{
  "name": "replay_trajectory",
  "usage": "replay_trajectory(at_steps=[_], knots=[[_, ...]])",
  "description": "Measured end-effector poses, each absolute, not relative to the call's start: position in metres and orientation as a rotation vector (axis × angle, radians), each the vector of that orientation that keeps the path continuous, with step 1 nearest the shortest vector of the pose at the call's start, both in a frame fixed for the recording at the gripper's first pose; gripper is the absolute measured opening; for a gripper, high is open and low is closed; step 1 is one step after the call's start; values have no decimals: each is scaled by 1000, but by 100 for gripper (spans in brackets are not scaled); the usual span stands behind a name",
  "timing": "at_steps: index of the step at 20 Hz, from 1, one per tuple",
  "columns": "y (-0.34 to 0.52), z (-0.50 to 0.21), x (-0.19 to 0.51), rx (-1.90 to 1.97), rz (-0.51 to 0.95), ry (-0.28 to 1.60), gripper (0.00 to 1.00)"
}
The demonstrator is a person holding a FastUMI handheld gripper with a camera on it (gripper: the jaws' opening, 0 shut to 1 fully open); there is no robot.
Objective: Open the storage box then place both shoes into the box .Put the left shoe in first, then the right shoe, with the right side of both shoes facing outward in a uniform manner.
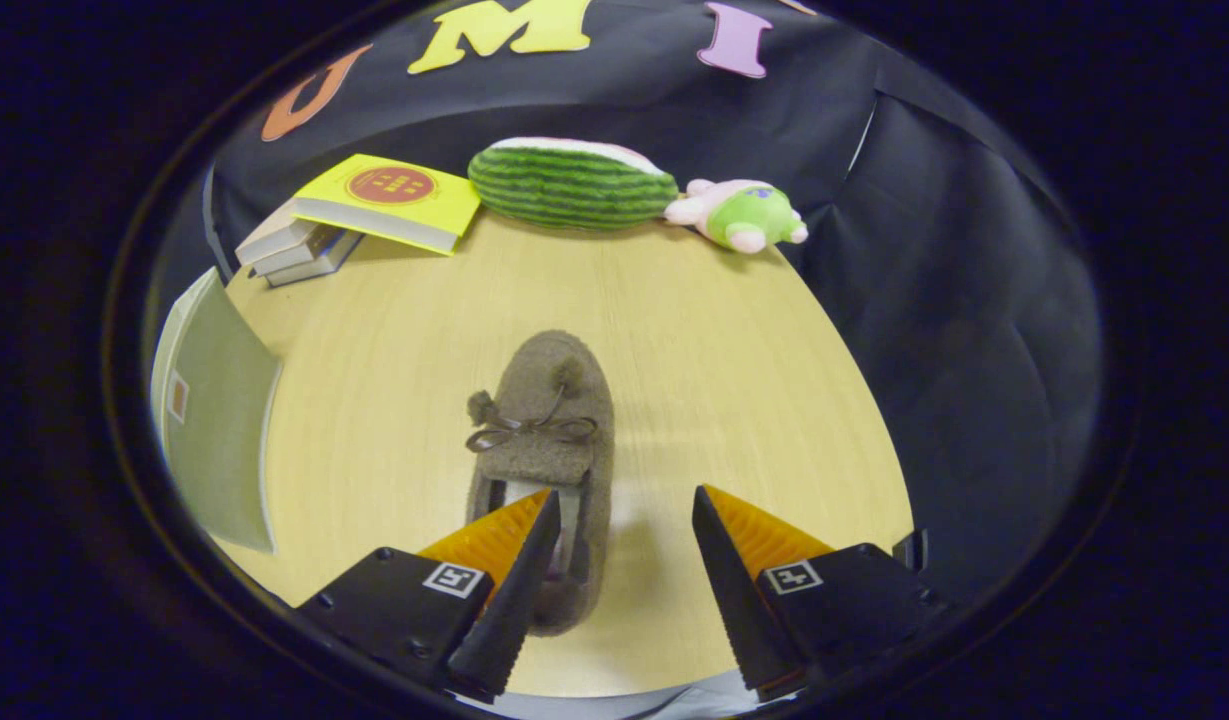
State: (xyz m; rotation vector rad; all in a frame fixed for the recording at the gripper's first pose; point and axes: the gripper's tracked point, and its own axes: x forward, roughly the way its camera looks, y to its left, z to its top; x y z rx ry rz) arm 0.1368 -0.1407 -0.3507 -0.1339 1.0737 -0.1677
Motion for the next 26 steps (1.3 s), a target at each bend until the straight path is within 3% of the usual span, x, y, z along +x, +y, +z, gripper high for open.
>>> replay_trajectory(at_steps=[2,7,11,15,18,26], knots=[[-139,-362,142,-100,-155,1082,77],[-124,-381,146,-125,-102,1140,41],[-124,-394,145,-150,-61,1171,24],[-127,-393,144,-103,-81,1163,23],[-125,-389,146,-57,-127,1153,6],[-114,-353,138,53,-113,1140,6]])
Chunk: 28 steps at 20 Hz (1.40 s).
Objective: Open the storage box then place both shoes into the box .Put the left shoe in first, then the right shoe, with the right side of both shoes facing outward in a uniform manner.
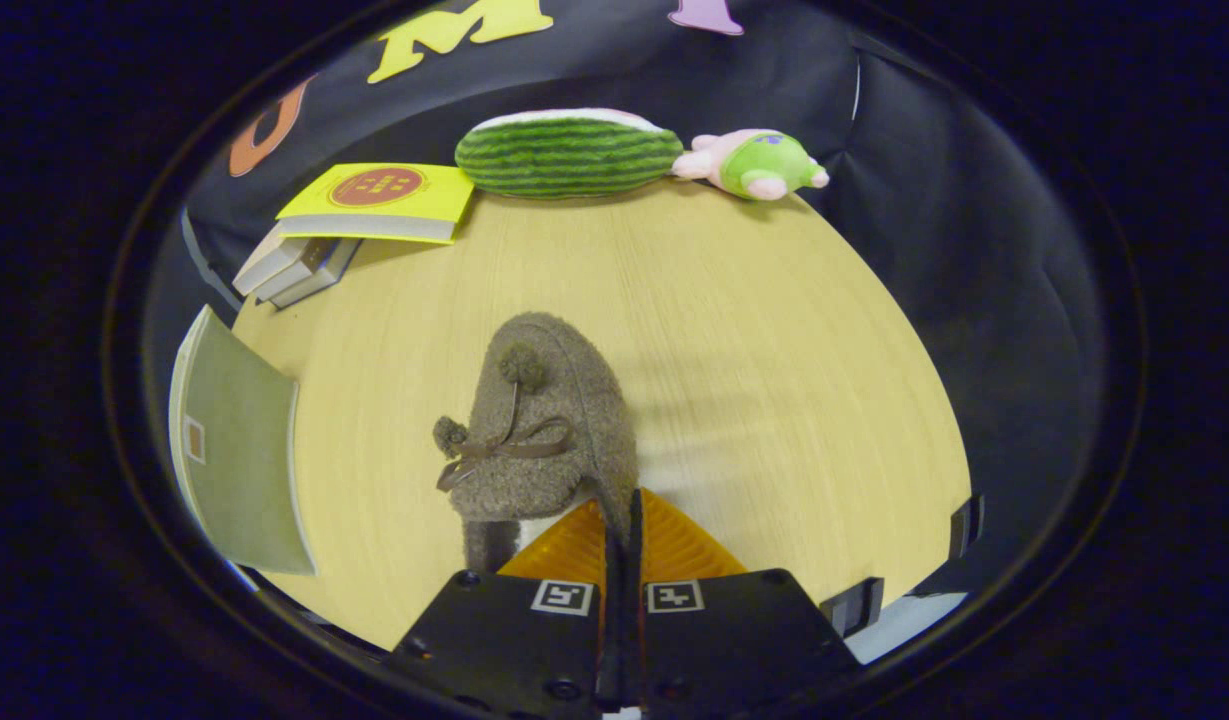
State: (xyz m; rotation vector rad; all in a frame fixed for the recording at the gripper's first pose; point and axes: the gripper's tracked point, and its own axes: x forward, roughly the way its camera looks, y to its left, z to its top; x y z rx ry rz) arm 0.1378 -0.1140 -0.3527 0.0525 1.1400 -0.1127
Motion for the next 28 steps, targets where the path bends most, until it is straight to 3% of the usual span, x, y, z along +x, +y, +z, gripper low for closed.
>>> replay_trajectory(at_steps=[15,24,28], knots=[[-20,-213,135,59,-19,924,6],[111,-189,103,242,152,1000,6],[147,-188,105,232,138,991,6]])
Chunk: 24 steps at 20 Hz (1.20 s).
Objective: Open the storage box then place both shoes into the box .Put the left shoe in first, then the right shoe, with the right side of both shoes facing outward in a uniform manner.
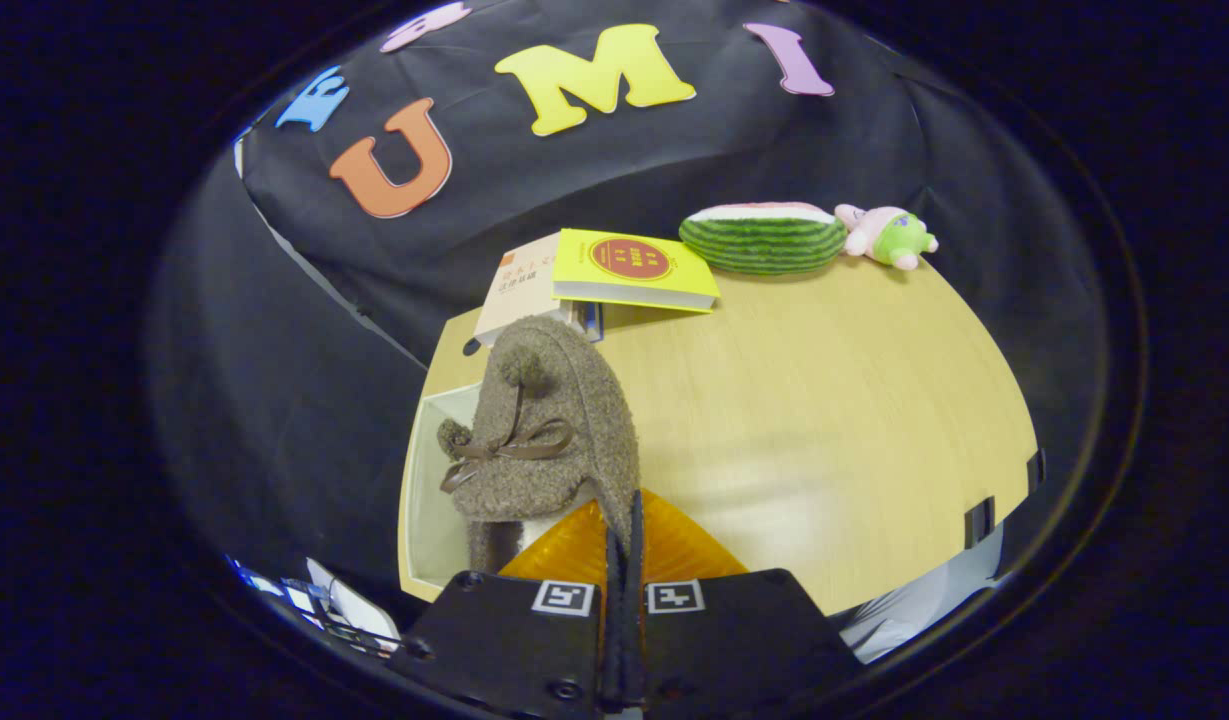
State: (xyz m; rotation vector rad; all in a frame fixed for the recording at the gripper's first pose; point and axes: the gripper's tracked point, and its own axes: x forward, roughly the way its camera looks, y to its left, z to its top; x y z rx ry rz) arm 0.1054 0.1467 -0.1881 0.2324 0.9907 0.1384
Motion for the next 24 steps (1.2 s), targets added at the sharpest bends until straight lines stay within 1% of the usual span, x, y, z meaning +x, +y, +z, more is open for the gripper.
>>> replay_trajectory(at_steps=[3,7,13,20,24], knots=[[172,-181,112,233,118,925,6],[207,-185,113,219,129,871,6],[254,-198,108,155,200,840,6],[264,-218,112,147,173,815,6],[260,-240,113,162,147,835,7]])
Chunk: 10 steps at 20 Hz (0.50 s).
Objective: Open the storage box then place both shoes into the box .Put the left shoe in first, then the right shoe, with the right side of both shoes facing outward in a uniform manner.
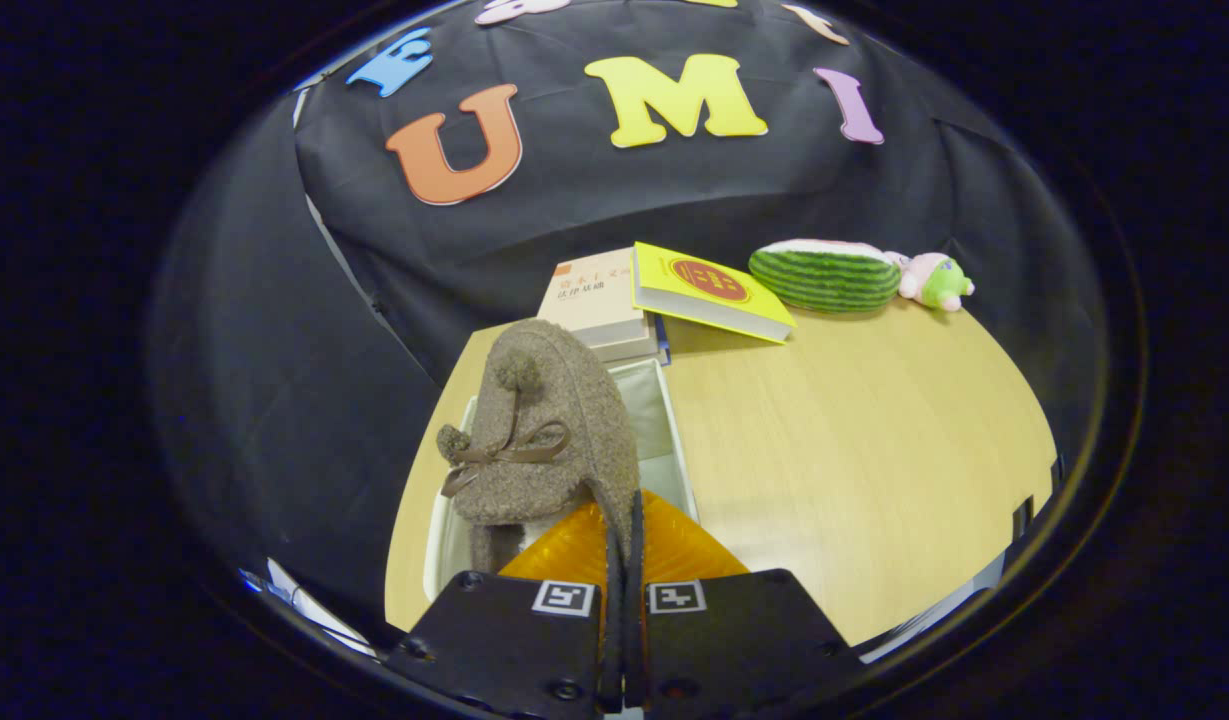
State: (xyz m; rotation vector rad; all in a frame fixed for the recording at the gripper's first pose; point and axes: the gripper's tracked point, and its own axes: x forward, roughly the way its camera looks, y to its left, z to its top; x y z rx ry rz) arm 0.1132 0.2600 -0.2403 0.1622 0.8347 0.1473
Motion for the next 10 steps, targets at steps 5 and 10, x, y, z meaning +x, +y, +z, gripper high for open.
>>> replay_trajectory(at_steps=[5,10], knots=[[250,-254,117,120,122,829,12],[242,-241,119,78,129,729,54]])
